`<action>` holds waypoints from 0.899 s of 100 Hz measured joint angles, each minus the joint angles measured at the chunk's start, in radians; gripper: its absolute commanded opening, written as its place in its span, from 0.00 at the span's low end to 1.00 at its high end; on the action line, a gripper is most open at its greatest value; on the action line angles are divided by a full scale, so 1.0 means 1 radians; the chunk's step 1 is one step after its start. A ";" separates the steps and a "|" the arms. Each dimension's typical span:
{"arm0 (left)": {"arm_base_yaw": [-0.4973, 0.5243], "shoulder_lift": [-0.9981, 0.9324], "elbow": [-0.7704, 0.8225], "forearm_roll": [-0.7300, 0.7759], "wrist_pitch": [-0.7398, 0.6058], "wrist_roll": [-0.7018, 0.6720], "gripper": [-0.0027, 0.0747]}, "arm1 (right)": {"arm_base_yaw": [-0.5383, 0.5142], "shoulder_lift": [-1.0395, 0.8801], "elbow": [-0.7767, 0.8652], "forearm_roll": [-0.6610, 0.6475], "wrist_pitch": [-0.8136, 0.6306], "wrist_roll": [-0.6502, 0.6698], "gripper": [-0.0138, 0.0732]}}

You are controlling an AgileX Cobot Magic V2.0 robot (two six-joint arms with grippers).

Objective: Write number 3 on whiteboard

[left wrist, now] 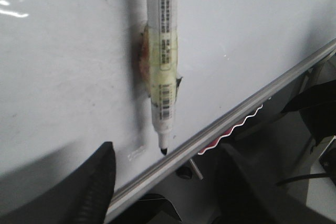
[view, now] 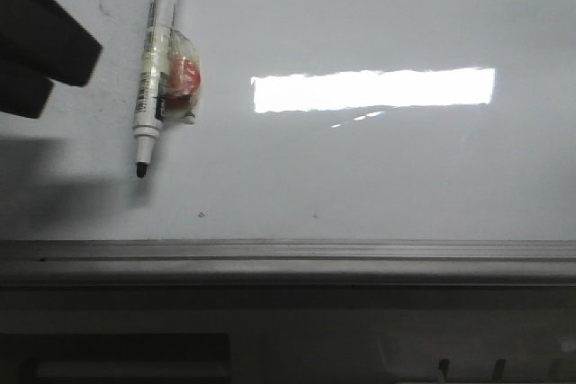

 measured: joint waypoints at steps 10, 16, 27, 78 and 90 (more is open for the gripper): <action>-0.079 0.046 0.000 -0.012 -0.107 -0.007 0.52 | 0.000 0.000 0.000 0.000 0.006 -0.006 0.70; -0.111 0.072 0.000 -0.018 -0.157 -0.012 0.51 | 0.000 0.000 0.000 0.000 0.013 -0.007 0.70; -0.138 0.119 0.000 -0.023 -0.224 -0.023 0.46 | 0.000 0.002 0.000 0.000 0.022 -0.008 0.70; -0.224 0.181 -0.097 -0.007 -0.128 0.260 0.01 | 0.047 0.080 -0.189 0.409 0.291 -0.693 0.70; -0.317 0.100 -0.179 0.077 -0.003 0.540 0.01 | 0.110 0.166 -0.261 0.496 0.416 -0.881 0.70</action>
